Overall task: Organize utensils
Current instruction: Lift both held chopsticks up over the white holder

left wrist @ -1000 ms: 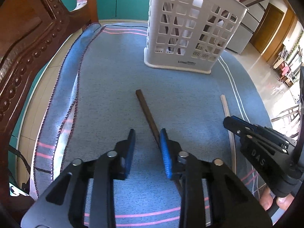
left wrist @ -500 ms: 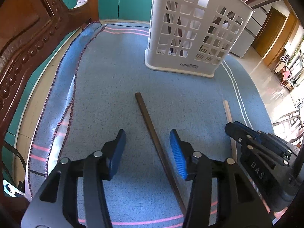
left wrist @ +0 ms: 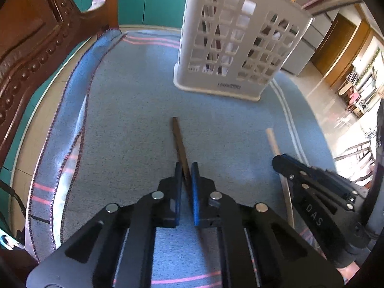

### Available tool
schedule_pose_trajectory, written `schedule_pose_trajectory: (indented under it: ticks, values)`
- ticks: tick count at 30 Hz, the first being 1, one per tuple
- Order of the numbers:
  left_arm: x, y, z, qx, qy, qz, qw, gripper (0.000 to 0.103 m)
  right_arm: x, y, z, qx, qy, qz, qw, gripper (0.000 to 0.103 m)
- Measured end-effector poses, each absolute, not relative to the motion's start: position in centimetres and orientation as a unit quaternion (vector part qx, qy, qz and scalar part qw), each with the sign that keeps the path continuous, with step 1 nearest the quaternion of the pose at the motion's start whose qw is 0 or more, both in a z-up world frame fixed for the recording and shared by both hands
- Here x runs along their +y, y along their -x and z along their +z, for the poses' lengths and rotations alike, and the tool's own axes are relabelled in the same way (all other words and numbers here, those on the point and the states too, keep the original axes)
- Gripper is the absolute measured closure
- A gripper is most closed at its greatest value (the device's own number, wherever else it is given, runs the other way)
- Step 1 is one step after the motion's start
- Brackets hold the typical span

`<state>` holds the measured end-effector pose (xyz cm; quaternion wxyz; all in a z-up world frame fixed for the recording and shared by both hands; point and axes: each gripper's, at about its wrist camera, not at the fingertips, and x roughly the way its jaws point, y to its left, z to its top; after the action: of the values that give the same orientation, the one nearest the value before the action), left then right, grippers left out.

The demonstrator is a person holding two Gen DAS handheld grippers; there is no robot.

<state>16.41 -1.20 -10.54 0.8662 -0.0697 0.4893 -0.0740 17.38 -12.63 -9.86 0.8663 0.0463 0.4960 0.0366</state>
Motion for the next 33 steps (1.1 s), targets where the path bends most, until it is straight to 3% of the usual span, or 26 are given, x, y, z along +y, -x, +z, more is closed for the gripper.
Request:
schedule_pose_trajectory:
  ticks: [8, 23, 27, 33]
  values:
    - [0.5, -14.1, -3.6, 0.413, 0.11, -0.104, 0.898, 0.096, -14.3, -14.9, -3.1, 0.421, -0.097, 0.094, 0.897, 0.097]
    - [2.7, -12.2, 16.1, 0.183, 0.127, -0.144, 0.964, 0.102, -17.5, -14.3, 14.8, 0.214, -0.155, 0.146, 0.953, 0.097]
    - [3.9, -12.8, 15.7, 0.196, 0.138, -0.147, 0.96, 0.102, -17.7, -15.1, 16.5, 0.205, -0.163, 0.151, 0.953, 0.097]
    - [5.7, -15.3, 9.2, 0.295, 0.155, -0.134, 0.933, 0.102, -17.4, -15.9, 13.0, 0.239, -0.157, 0.157, 0.945, 0.097]
